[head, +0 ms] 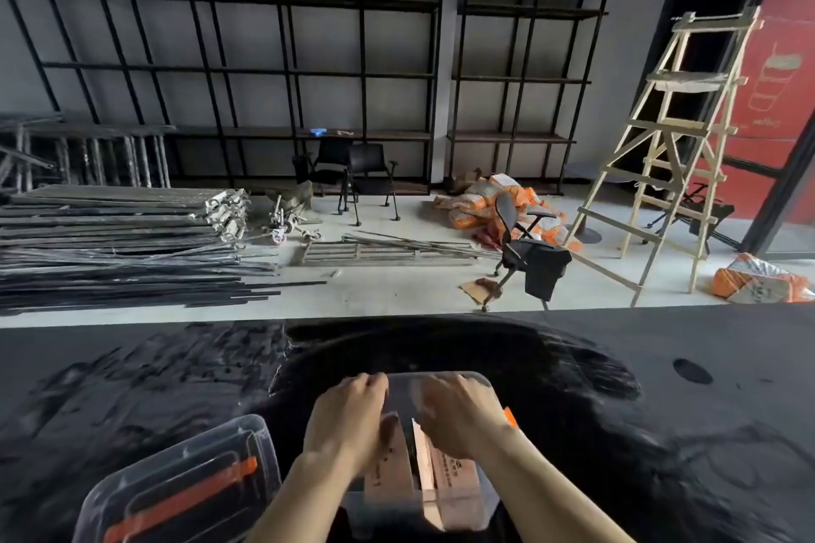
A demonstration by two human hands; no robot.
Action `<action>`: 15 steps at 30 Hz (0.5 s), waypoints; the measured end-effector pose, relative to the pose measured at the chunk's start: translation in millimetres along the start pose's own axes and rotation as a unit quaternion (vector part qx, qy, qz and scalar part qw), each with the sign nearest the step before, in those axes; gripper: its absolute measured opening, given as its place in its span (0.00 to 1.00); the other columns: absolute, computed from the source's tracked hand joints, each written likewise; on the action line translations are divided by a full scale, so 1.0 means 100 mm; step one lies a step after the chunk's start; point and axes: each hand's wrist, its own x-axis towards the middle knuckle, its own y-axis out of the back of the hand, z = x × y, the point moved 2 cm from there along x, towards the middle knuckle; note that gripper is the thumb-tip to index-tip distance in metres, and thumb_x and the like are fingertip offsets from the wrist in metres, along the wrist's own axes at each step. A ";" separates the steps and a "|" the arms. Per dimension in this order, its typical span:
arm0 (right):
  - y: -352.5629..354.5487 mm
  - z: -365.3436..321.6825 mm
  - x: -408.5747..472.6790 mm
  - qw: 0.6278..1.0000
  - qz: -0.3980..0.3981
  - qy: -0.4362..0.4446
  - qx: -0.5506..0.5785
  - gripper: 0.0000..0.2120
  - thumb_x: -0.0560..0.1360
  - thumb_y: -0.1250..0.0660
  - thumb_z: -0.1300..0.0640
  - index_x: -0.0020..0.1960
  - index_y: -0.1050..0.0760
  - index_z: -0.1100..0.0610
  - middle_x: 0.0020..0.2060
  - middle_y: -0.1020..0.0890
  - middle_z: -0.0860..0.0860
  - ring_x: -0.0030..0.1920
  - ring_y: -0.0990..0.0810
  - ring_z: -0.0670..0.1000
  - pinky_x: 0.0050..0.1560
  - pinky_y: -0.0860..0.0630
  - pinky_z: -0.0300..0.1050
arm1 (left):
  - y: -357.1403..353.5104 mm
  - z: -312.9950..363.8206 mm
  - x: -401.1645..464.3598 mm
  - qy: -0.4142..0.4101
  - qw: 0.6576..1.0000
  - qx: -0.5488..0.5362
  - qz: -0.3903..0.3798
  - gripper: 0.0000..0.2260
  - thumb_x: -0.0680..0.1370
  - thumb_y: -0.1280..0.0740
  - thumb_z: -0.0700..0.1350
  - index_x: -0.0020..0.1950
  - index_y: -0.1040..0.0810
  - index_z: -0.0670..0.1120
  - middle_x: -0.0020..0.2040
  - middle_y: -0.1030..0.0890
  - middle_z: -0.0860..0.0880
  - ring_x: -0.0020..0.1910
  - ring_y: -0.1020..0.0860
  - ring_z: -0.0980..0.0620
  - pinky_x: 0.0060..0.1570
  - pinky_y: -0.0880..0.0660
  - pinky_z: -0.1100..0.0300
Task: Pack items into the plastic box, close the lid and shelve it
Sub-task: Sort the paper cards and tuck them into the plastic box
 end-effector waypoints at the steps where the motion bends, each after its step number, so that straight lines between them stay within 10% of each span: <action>1: -0.08 0.00 0.01 0.999 -0.043 -0.007 -0.008 0.18 0.81 0.36 0.50 0.69 0.27 0.53 0.61 0.16 0.54 0.57 0.16 0.57 0.56 0.20 0.52 | -0.05 0.01 0.00 0.001 0.999 0.031 -0.019 0.12 0.78 0.35 0.50 0.60 0.26 0.50 0.56 0.18 0.51 0.53 0.19 0.50 0.48 0.23 0.56; 15: -0.49 0.11 0.05 0.984 -0.170 -0.047 0.011 0.13 0.78 0.32 0.62 0.62 0.21 0.62 0.57 0.15 0.58 0.56 0.15 0.58 0.58 0.17 0.50 | -0.22 0.24 0.05 0.104 0.981 0.106 -0.122 0.24 0.76 0.34 0.38 0.72 0.35 0.40 0.60 0.19 0.42 0.62 0.22 0.43 0.67 0.31 0.53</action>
